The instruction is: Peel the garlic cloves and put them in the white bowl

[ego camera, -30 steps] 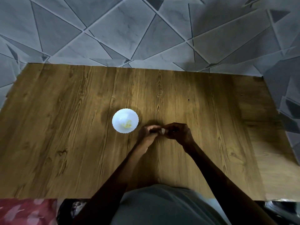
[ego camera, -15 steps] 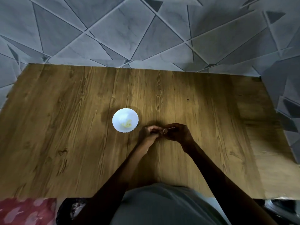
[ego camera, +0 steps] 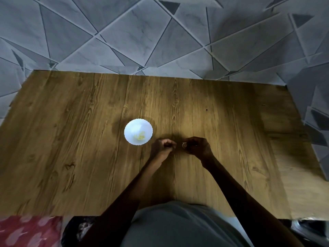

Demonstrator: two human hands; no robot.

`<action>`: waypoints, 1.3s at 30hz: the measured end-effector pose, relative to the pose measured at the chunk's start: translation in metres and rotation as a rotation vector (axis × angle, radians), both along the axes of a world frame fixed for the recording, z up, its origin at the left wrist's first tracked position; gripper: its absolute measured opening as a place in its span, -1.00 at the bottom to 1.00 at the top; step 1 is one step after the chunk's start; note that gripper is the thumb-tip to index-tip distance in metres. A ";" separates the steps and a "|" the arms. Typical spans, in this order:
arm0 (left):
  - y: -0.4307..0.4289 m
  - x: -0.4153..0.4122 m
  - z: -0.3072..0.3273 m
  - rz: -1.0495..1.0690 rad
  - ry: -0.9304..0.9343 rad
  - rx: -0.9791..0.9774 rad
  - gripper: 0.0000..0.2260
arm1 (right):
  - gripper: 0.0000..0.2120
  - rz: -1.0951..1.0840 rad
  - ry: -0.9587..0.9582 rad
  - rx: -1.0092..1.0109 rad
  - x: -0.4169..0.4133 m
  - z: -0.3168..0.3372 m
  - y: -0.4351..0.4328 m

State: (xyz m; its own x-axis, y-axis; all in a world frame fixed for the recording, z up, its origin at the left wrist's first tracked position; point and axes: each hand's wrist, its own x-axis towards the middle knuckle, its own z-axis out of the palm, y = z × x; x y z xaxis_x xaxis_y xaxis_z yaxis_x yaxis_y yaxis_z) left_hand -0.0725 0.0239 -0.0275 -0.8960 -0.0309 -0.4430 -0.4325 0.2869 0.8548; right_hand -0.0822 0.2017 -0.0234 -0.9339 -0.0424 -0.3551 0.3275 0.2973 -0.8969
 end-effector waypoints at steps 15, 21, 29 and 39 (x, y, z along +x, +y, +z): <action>0.007 -0.001 0.007 -0.099 0.064 -0.009 -0.79 | -0.80 0.160 0.132 -0.012 0.003 -0.001 0.007; 0.007 -0.002 0.002 -0.081 -0.019 0.029 -0.71 | -0.82 0.125 0.135 -0.004 0.002 0.003 0.003; -0.003 -0.001 -0.004 -0.047 -0.050 0.112 -0.78 | -0.77 0.155 0.098 -0.084 0.002 0.010 0.006; 0.004 -0.002 0.012 -0.135 0.091 -0.127 -0.78 | -0.89 0.139 0.146 -0.024 0.001 0.011 -0.002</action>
State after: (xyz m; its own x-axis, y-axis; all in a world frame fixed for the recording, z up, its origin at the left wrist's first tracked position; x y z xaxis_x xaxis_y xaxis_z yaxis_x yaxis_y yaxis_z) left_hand -0.0746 0.0276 -0.0158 -0.9321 0.0419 -0.3598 -0.3050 0.4451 0.8420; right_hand -0.0815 0.1997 -0.0126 -0.9599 -0.1813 -0.2138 0.1510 0.3082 -0.9393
